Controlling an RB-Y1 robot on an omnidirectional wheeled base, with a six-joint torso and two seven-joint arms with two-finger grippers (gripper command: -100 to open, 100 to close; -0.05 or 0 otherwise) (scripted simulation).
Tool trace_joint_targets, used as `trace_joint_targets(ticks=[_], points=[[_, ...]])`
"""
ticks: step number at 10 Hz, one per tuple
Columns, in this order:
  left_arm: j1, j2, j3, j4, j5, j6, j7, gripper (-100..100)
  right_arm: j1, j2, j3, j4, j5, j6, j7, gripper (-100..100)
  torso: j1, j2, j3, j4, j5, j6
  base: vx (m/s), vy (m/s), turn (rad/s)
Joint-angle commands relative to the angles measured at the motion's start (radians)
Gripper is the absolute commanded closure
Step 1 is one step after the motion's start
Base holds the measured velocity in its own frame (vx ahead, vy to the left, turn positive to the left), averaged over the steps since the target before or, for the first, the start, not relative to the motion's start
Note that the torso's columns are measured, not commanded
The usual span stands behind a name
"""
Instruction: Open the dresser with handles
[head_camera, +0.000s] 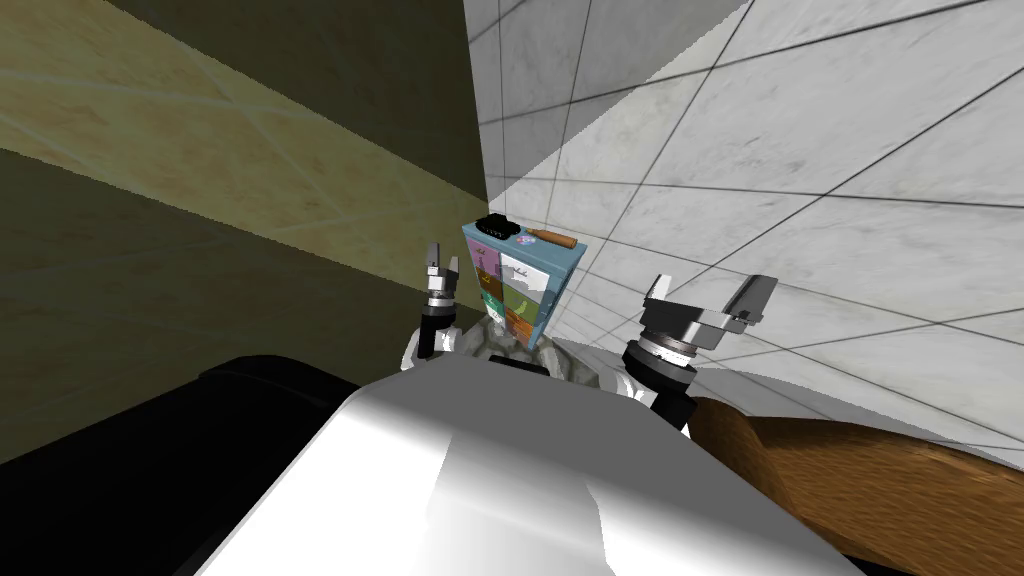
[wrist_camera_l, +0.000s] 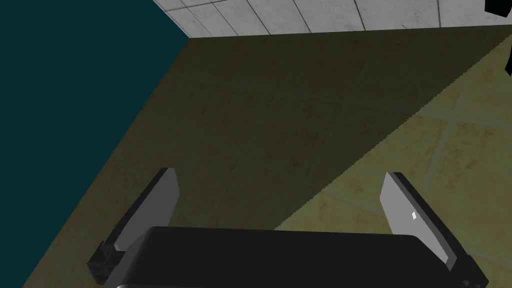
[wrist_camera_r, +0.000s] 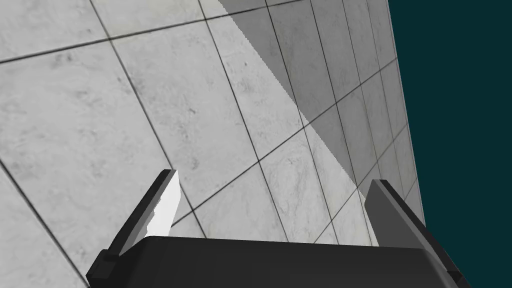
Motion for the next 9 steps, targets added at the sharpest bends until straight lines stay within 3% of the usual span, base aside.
trace_joint_targets(ticks=[1,9], points=[[0.0,0.0,0.0,0.0,0.0,0.0,0.0,0,0.0,0.0,0.0,0.0,0.0,0.0,0.0,0,0.0,0.04,-0.082,0.041,0.0,0.0,0.0,0.0,0.0],[0.0,0.0,0.0,0.0,0.0,0.0,0.0,0,0.0,0.0,0.0,0.0,0.0,0.0,0.0,0,0.0,0.618,-1.234,0.617,0.0,0.0,0.0,0.0,0.0]])
